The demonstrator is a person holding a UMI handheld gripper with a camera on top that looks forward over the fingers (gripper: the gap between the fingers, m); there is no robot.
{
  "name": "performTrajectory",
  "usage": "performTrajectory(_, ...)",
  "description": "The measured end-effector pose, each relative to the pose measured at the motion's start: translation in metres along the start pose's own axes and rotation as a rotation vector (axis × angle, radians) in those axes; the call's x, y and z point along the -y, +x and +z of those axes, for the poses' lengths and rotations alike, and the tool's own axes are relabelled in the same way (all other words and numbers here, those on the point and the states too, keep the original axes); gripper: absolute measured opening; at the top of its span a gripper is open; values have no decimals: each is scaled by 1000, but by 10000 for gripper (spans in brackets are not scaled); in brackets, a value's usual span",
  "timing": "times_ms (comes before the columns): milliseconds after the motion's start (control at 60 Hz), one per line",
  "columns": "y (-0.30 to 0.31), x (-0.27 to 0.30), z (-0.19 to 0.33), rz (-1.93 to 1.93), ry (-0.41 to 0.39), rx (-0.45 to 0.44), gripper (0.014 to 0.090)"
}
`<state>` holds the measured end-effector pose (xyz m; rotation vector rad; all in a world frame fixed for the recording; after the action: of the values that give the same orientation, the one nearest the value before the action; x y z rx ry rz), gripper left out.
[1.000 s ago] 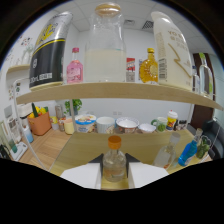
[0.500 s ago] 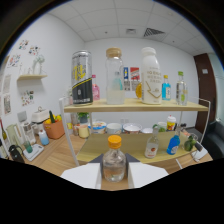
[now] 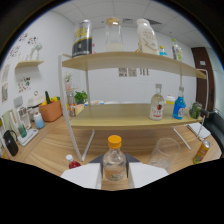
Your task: Make me a cup of Vodka Sunrise.
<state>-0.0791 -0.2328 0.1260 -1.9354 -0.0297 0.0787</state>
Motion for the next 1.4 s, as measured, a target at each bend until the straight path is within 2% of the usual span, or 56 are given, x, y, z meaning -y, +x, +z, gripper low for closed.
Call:
performTrajectory(233,1,-41,51,-30,-85,-25,351)
performTrajectory(500,0,-83,70,-42,-200,-30,353)
performTrajectory(850,-4,-89,58,-45,-190,-2,372)
performTrajectory(883,-4,-90,57,-51,-198,1,414)
performTrajectory(933,-3,-89,54,-56,-207,6,532)
performTrajectory(950,-4,-88,52,-57,-206,12,584)
performTrajectory(967,-4,-86,50,-58,-204,16,684)
performTrajectory(983,-4,-83,48,-60,-201,18,700)
performTrajectory(1000,-4,-80,45,-63,-196,22,793)
performTrajectory(1050,-4,-70,35,-68,-181,35,861)
performTrajectory(1250,9,-7,-26,-62,-54,40,864)
performTrajectory(1400,39,7,-70,-36,-20,13,861)
